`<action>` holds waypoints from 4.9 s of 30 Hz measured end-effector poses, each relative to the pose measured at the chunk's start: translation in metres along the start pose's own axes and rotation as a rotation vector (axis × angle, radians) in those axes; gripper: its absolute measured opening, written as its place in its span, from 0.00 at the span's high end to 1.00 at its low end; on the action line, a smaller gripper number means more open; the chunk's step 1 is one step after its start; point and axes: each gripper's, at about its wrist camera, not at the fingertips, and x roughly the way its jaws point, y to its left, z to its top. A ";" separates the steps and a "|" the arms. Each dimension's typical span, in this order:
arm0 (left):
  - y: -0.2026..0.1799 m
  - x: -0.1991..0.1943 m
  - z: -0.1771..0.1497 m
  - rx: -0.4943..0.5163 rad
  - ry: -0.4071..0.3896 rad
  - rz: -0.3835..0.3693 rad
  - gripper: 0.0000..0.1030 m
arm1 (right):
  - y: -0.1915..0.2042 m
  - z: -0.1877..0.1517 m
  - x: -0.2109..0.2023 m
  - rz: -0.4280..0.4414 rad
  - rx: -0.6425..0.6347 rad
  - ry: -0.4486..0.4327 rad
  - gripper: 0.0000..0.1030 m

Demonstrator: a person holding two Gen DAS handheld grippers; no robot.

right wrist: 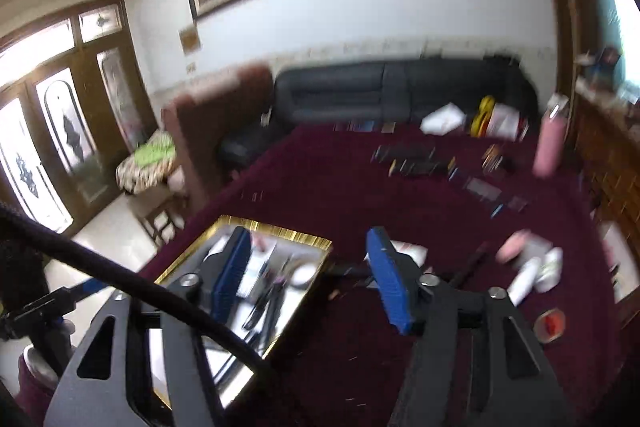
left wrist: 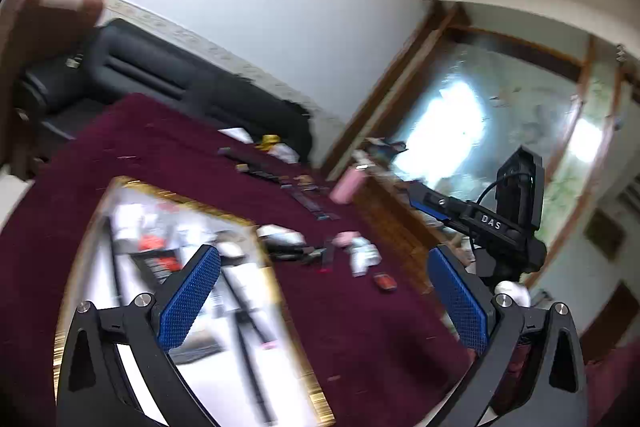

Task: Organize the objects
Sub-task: 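Move the right gripper to a black red-capped marker and grasp it, then grasp a black lipstick-like tube with the left gripper while the right gripper holds the marker, then lower the tube and marker into the tray and open both grippers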

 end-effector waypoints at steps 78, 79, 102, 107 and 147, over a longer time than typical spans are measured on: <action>-0.062 0.317 -0.041 0.346 0.661 0.101 0.47 | -0.214 -0.145 0.127 -0.087 0.493 0.476 0.89; -0.059 0.329 -0.044 0.377 0.683 0.126 0.47 | -0.217 -0.145 0.126 -0.070 0.504 0.467 0.89; -0.026 0.402 -0.079 0.450 0.826 0.253 0.73 | -0.229 -0.152 0.124 0.030 0.567 0.415 0.89; -0.035 0.418 -0.083 0.502 0.796 0.309 0.73 | -0.229 -0.152 0.125 0.030 0.563 0.410 0.89; 0.055 0.050 -0.029 -0.038 0.268 0.451 0.86 | -0.053 -0.124 0.144 0.440 0.542 0.474 0.87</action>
